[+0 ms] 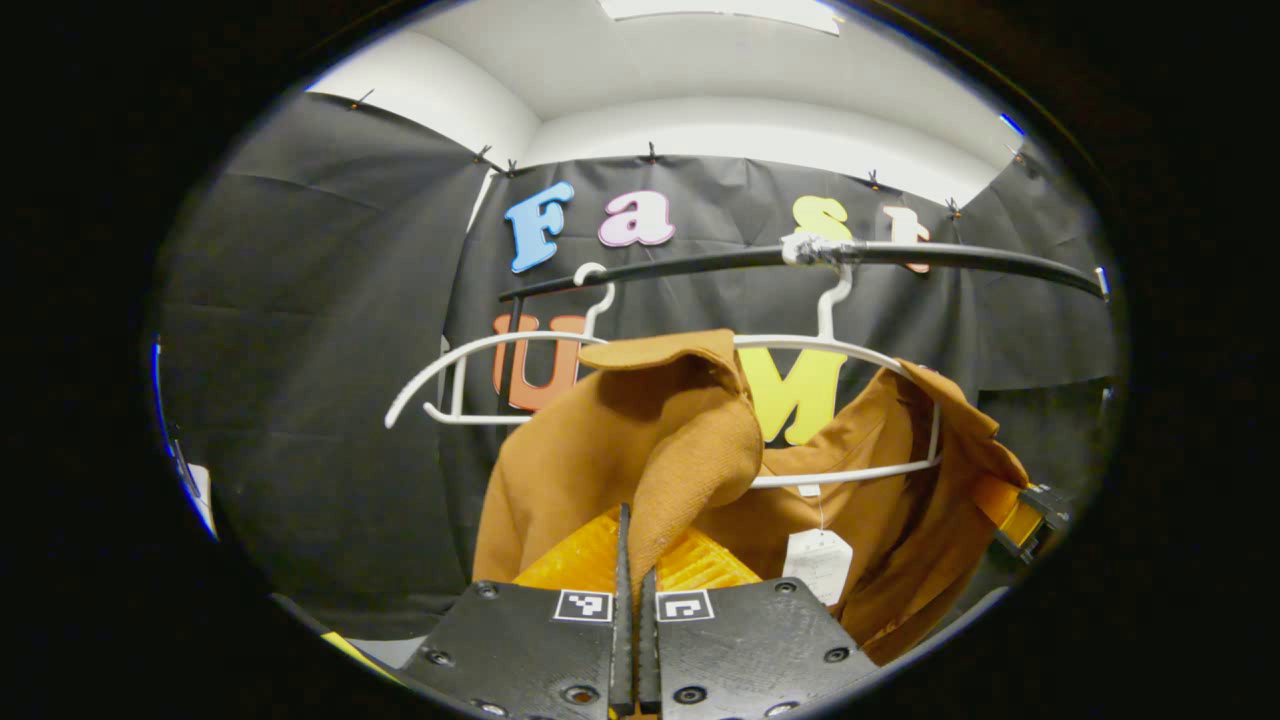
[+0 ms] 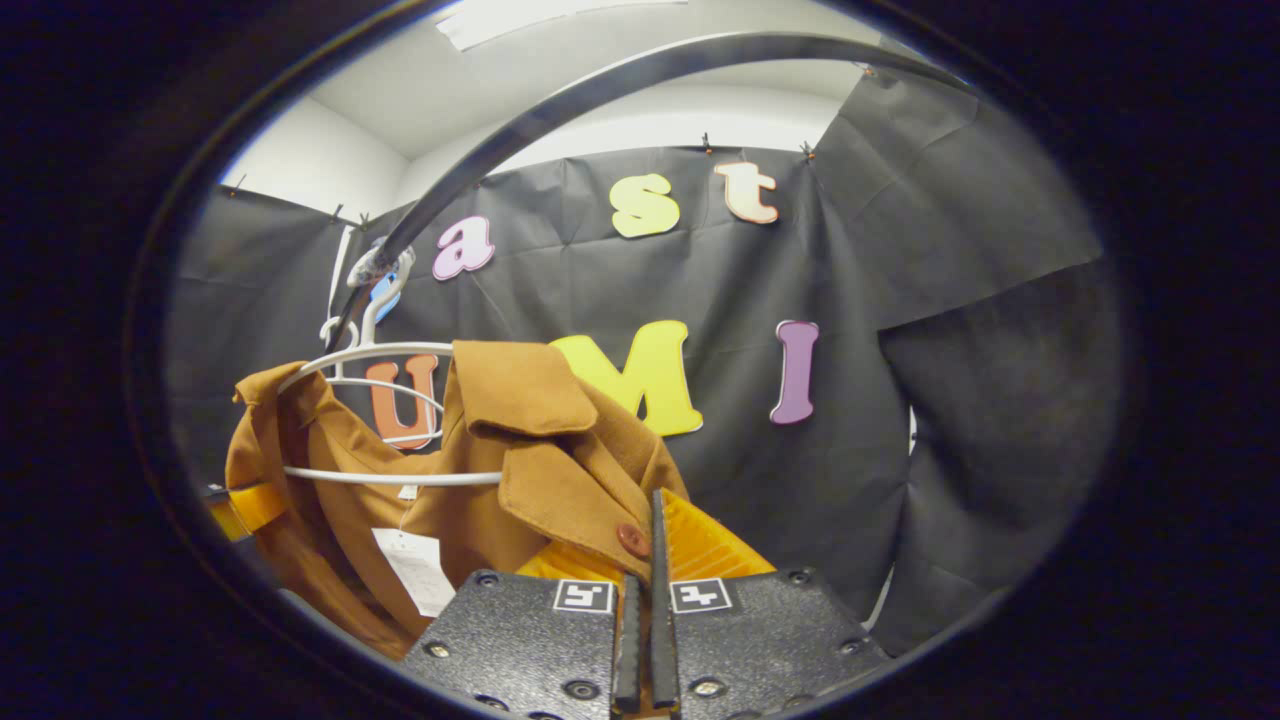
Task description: Grasp the clothes on the hanger with both hands and then place them into the laundry hamper below.
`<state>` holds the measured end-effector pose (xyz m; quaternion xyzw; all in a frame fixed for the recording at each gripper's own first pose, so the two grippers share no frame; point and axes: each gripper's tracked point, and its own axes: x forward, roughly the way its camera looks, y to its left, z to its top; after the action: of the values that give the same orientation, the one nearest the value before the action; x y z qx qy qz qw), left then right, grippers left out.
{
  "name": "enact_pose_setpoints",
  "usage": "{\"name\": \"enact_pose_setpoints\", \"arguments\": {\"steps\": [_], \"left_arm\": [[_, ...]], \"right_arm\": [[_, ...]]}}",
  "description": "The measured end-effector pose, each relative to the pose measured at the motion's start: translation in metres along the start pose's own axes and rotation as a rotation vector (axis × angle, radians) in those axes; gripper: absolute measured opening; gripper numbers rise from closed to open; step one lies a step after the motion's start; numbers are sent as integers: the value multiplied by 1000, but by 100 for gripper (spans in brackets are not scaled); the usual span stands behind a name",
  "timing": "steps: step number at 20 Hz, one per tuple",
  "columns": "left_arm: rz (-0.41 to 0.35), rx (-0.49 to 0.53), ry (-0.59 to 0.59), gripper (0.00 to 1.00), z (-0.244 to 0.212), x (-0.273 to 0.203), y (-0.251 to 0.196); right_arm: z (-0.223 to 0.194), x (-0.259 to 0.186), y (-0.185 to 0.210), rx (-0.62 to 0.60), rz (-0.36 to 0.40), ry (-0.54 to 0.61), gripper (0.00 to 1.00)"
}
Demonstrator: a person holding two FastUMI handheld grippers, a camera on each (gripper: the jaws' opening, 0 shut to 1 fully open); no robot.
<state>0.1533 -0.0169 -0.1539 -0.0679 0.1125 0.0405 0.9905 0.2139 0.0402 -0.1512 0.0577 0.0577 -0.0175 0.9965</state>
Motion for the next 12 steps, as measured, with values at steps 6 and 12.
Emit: {"name": "enact_pose_setpoints", "arguments": {"steps": [6,12], "left_arm": [[42,-36,-47,7,33,-14,28],[53,-101,-57,2,53,-11,55]], "right_arm": [[22,-5,-13,79,-14,-52,7],[16,17,-27,303,-11,-1,8]]}}
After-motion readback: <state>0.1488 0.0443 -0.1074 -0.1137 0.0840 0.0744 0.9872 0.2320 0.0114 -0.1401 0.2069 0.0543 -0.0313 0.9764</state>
